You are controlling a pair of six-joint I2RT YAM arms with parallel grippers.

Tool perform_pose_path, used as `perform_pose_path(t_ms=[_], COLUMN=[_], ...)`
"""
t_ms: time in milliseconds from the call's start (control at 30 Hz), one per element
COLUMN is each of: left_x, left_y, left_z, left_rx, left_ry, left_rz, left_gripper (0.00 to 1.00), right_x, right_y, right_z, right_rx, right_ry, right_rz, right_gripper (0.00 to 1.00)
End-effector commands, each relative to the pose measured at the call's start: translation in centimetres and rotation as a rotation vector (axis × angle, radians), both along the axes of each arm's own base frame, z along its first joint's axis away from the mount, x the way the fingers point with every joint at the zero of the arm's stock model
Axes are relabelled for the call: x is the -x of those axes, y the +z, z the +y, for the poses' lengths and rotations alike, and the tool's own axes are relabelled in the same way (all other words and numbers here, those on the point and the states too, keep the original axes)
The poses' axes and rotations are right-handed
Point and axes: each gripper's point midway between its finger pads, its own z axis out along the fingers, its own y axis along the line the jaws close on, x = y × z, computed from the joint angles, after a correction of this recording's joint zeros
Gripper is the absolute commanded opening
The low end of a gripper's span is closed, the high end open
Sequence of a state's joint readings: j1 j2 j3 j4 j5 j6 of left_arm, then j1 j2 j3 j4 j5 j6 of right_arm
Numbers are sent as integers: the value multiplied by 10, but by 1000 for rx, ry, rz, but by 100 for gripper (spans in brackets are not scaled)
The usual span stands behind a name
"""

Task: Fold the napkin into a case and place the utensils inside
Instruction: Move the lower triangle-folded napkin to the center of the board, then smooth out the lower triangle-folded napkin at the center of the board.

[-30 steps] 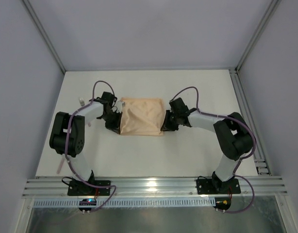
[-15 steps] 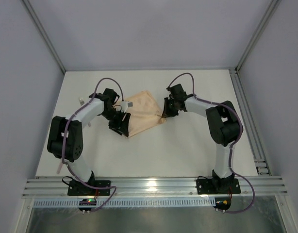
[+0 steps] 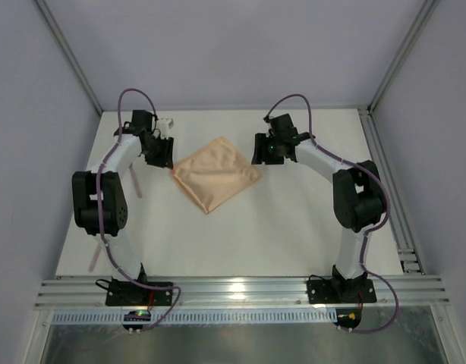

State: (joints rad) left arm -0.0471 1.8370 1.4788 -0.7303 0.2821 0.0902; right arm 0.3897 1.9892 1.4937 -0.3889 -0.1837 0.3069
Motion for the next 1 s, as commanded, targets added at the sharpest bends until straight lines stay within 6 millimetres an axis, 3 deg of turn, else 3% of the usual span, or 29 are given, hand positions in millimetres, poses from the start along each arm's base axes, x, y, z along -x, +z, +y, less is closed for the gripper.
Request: perform_pose_path(t_ms=[0, 133, 200, 233, 267, 300, 333, 367, 433, 500, 533, 733, 967], left_x=[-30, -35, -33, -32, -32, -31, -29, -29, -27, -24, -23, -21, -21], left_y=[-4, -12, -18, -22, -27, -30, -34, -37, -40, -47, -49, -62, -71], left_z=[8, 1, 3, 4, 6, 7, 7, 7, 6, 6, 5, 1, 7], left_rx=[-59, -30, -39, -49, -63, -67, -69, -67, -66, -66, -60, -68, -106], left_ry=[14, -18, -11, -10, -7, -9, -12, -13, -21, -29, -32, -45, -30], left_rz=[-88, -93, -79, -69, -63, -60, -51, -47, -39, -21, -13, 11, 18], left_gripper=[41, 38, 36, 35, 33, 31, 30, 28, 26, 26, 26, 26, 10], right_x=[13, 36, 51, 55, 63, 66, 68, 67, 76, 81, 84, 95, 101], right_y=[57, 64, 70, 61, 65, 64, 51, 55, 40, 39, 27, 6, -13], right_z=[9, 53, 87, 99, 118, 128, 138, 148, 166, 183, 188, 217, 234], right_rx=[-29, -62, -92, -90, -104, -112, -106, -117, -107, -113, -101, -44, 16], right_ry=[-33, 57, 128, 149, 187, 202, 215, 225, 256, 279, 289, 358, 380], right_rz=[-136, -145, -146, -129, -133, -131, -104, -112, -83, -93, -78, -73, -82], right_gripper=[59, 59, 58, 58, 57, 57, 57, 57, 55, 54, 54, 53, 49])
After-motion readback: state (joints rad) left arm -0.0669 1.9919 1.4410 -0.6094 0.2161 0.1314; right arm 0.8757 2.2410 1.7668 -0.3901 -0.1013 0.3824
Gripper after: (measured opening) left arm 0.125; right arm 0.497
